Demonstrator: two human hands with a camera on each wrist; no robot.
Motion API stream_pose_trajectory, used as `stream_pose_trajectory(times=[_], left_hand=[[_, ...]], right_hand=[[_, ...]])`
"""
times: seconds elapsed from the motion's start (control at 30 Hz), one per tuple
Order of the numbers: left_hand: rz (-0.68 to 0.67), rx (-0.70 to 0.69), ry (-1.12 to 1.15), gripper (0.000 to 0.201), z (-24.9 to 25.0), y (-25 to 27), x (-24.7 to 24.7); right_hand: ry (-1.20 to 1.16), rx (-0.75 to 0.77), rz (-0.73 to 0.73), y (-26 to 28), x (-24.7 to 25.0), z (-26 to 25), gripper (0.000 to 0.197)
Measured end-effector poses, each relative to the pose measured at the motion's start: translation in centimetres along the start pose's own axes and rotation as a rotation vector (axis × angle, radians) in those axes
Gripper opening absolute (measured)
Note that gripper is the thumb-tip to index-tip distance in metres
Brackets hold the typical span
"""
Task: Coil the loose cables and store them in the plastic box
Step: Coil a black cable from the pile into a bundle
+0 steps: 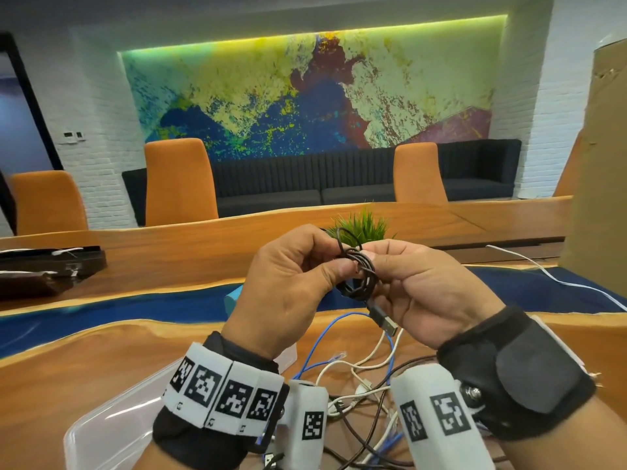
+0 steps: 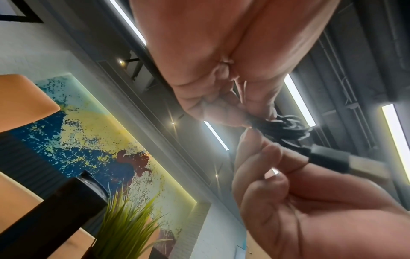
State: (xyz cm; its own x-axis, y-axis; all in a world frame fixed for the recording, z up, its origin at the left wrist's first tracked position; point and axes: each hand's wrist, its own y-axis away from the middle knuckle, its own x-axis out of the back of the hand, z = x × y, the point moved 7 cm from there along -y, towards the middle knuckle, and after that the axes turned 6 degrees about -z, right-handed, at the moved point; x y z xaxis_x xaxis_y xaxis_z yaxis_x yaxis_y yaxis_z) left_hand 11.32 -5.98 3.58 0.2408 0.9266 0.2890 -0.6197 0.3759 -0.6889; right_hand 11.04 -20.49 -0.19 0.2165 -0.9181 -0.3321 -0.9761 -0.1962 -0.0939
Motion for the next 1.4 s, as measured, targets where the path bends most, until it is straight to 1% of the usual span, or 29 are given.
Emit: stream_pose_trajectory(times=[0.13, 0.27, 0.33, 0.4, 0.43, 0.47, 0.53, 0.57, 0.63, 0.77, 0.83, 0.9, 0.93, 0.97, 1.03, 1.07, 1.13, 1.17, 1.2, 1.23, 1.3, 1.33, 1.4], left_hand=[[0.053, 0.01, -0.057, 0.008, -0.3, -0.1, 0.6], [0.1, -0.03, -0.153, 0.007, 0.3, 0.0, 0.8], [0.129, -0.067, -0.229, 0.011, 0.9, 0.1, 0.8], [0.156, -0.108, -0.295, 0.008, 1.6, 0.2, 0.9], [0.156, -0.128, -0.323, 0.007, 1.8, 0.3, 0.7], [0.148, -0.144, -0.351, 0.005, 2.0, 0.3, 0.5], [0.137, -0.153, -0.41, 0.007, 1.9, 0.4, 0.0], [0.137, -0.144, -0.433, 0.008, 1.6, 0.5, -0.2], [0.158, -0.117, -0.469, 0.01, 1.1, 0.5, 0.0], [0.224, -0.051, -0.512, 0.011, 0.8, 0.4, 1.0], [0.246, -0.017, -0.537, 0.007, 0.7, 0.3, 1.7], [0.274, 0.025, -0.541, 0.002, 0.5, 0.3, 2.5], [0.275, 0.048, -0.524, 0.002, 0.3, 0.3, 2.8], [0.26, 0.061, -0.498, 0.003, 0.4, 0.3, 2.9], [0.196, 0.058, -0.487, 0.013, 0.6, 0.2, 2.3], [0.145, 0.059, -0.517, 0.024, 0.6, 0.1, 1.8], [0.013, 0.078, -0.616, 0.051, 0.3, 0.0, 0.7], [-0.046, 0.064, -0.668, 0.057, 0.4, -0.1, 0.2], [-0.098, 0.029, -0.697, 0.056, 0.6, -0.1, -0.4], [-0.141, -0.011, -0.7, 0.048, 1.0, 0.0, -0.9], [-0.185, -0.041, -0.652, 0.021, 1.5, 0.1, -1.9], [-0.193, -0.032, -0.605, 0.016, 1.6, 0.2, -2.1], [-0.173, -0.005, -0.453, 0.015, 1.4, 0.2, -2.1]], right_hand=[[-0.031, 0.032, -0.015, 0.2, -0.1, -0.4, 0.016], [-0.08, -0.053, -0.14, 0.7, -1.3, 0.3, 0.016], [-0.122, -0.081, -0.209, 0.9, -1.9, 0.5, 0.016], [-0.155, -0.08, -0.273, 1.0, -2.5, 0.6, 0.02], [-0.129, -0.062, -0.283, 1.0, -2.6, 0.5, 0.023], [-0.054, -0.037, -0.266, 1.0, -2.5, 0.4, 0.023], [0.223, 0.016, -0.174, 0.9, -2.1, -0.1, 0.013], [0.362, 0.041, -0.128, 1.0, -1.9, -0.5, 0.007], [0.537, 0.105, -0.055, 1.2, -1.6, -1.3, 0.004], [0.85, 0.268, 0.035, 1.7, -1.8, -2.8, 0.011], [1.014, 0.332, 0.037, 1.9, -2.0, -3.4, 0.016], [1.084, 0.385, 0.031, 2.1, -1.8, -4.1, 0.02], [1.069, 0.415, 0.05, 2.2, -1.3, -4.6, 0.022], [1.002, 0.443, 0.089, 2.3, -0.5, -5.1, 0.022], [0.802, 0.474, 0.174, 2.6, 0.8, -5.8, 0.024], [0.724, 0.483, 0.193, 2.6, 1.0, -5.9, 0.024], [0.669, 0.492, 0.168, 2.5, 0.4, -5.6, 0.023], [0.671, 0.503, 0.14, 2.5, -0.2, -5.4, 0.021], [0.684, 0.52, 0.111, 2.6, -0.7, -5.3, 0.02], [0.7, 0.54, 0.086, 2.7, -1.2, -5.2, 0.02], [0.683, 0.559, 0.066, 2.8, -1.4, -5.4, 0.018], [0.64, 0.549, 0.072, 2.8, -1.2, -5.5, 0.016], [0.524, 0.489, 0.106, 2.7, -0.1, -5.6, 0.011]])
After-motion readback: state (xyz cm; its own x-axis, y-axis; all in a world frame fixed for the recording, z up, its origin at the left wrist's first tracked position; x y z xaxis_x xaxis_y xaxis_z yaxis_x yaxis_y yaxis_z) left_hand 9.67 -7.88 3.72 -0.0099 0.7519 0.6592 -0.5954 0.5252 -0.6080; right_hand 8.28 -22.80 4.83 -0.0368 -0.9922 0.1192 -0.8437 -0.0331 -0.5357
